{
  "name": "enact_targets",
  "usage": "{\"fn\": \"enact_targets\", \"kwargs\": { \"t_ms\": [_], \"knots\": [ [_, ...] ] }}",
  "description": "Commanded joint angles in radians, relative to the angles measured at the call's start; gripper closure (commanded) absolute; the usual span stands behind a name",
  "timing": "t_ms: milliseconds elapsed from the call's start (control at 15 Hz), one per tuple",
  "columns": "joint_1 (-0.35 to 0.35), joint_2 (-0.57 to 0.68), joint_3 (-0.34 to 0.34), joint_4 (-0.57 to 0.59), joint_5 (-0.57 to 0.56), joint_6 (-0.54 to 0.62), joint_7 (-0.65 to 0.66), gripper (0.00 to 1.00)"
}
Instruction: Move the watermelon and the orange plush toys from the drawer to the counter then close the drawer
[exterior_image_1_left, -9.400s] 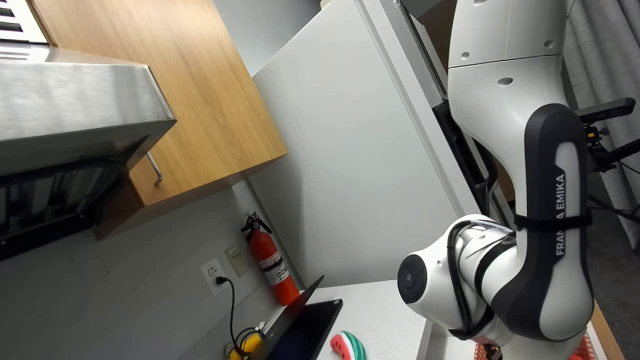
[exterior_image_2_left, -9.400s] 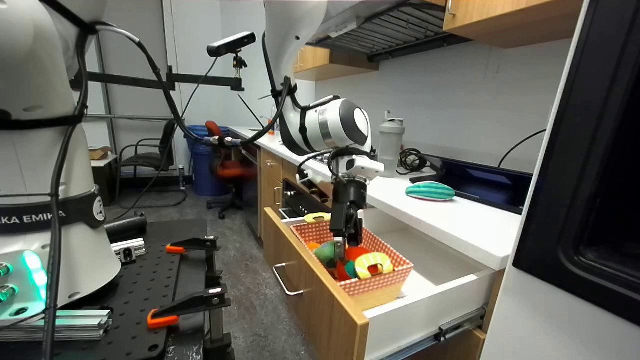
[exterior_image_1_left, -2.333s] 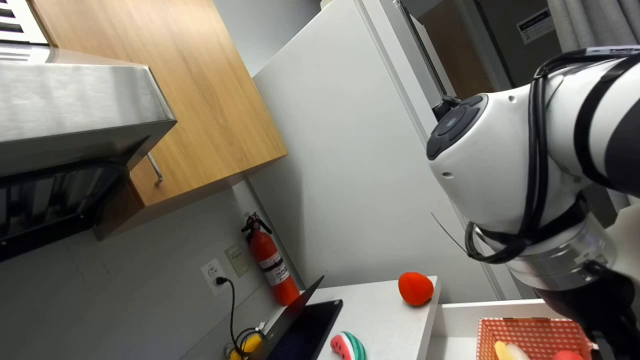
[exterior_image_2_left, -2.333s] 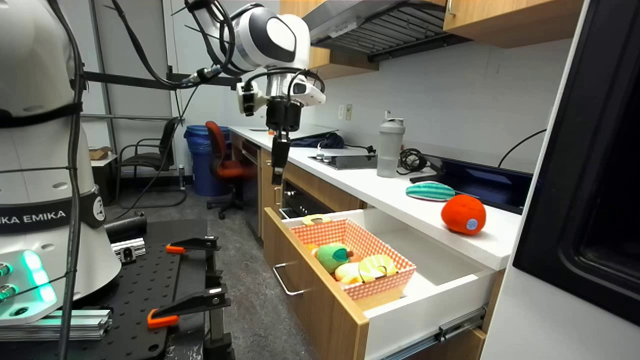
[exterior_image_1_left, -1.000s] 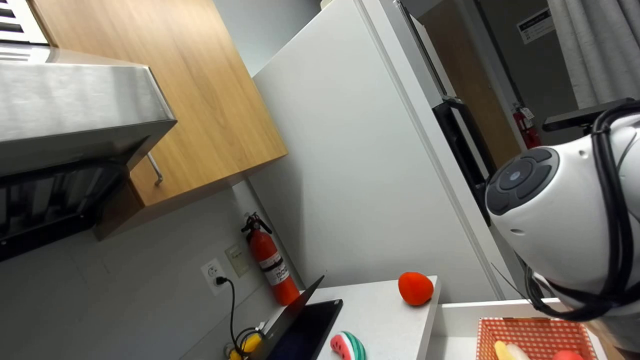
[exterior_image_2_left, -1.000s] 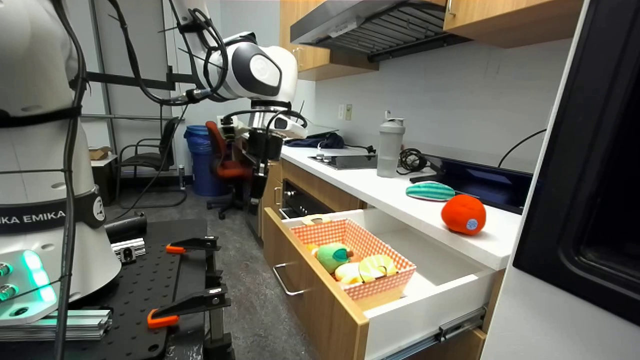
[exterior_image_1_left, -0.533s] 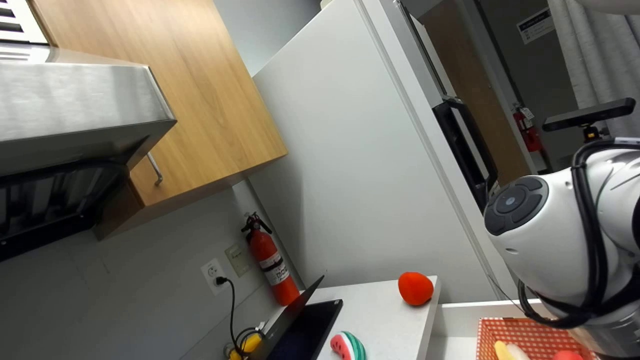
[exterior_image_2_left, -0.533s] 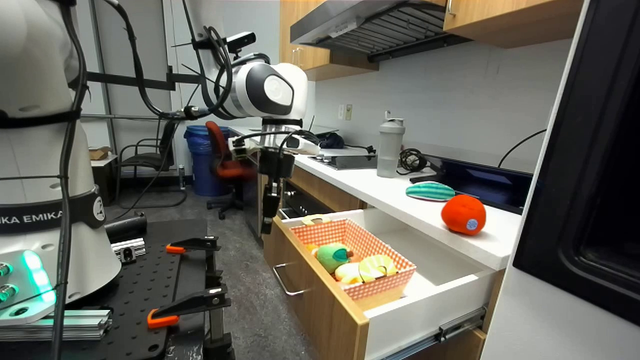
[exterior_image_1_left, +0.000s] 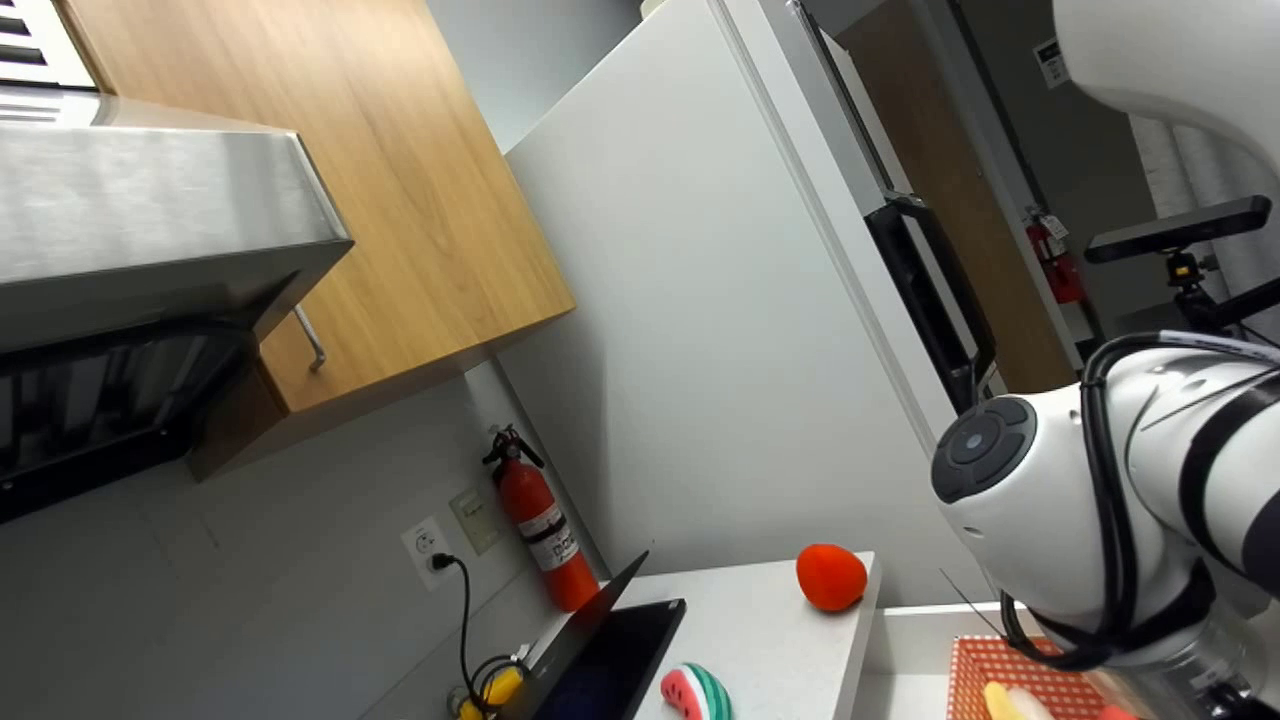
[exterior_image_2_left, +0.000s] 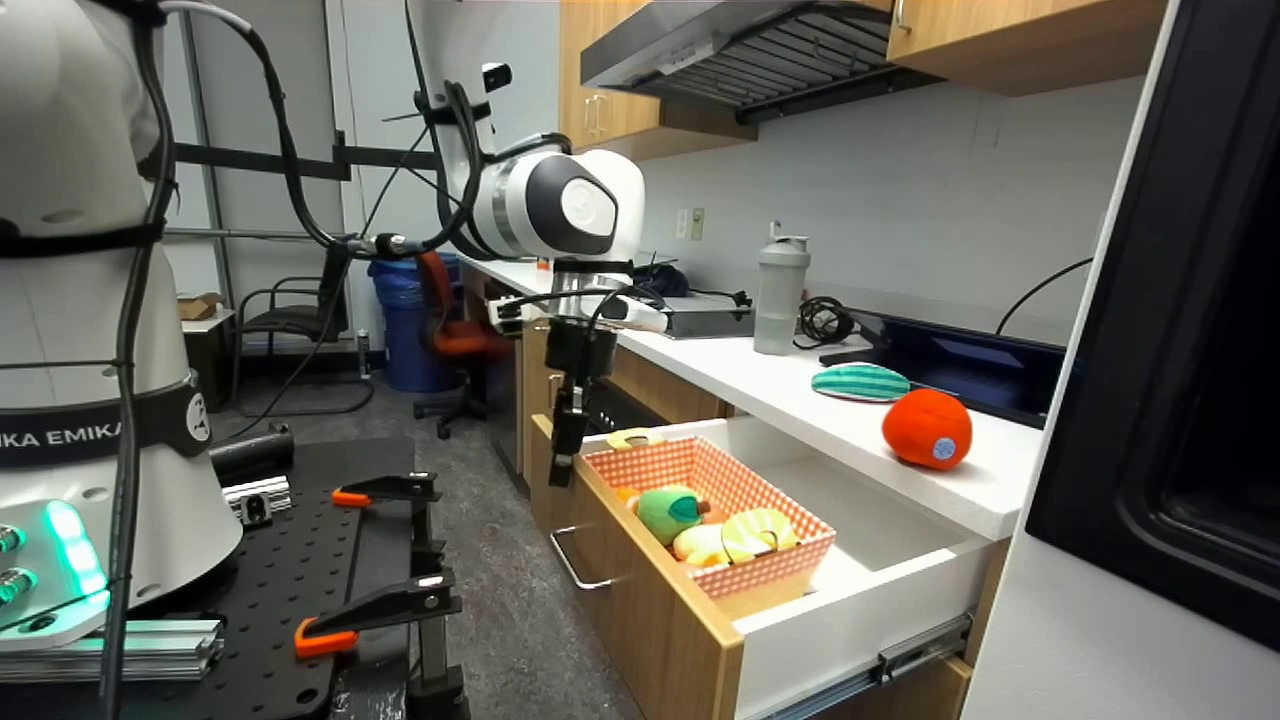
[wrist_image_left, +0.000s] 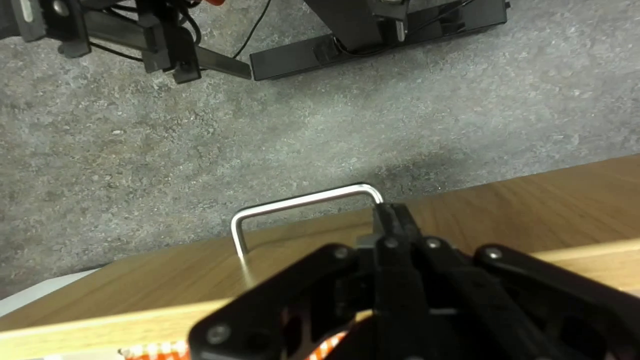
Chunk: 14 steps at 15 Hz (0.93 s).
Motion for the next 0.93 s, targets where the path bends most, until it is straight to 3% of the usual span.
{"fn": "enact_targets", "kwargs": {
  "t_ms": [0, 400, 867],
  "knots": [
    [0.042, 0.064, -0.052, 0.057, -0.049, 0.027, 0.05, 1.0],
    [0.118, 0.118, -0.14, 0.155, -0.235, 0.006, 0.184, 1.0],
    [0.133, 0.179, -0.166, 0.268, -0.344, 0.007, 0.292, 1.0]
  ]
}}
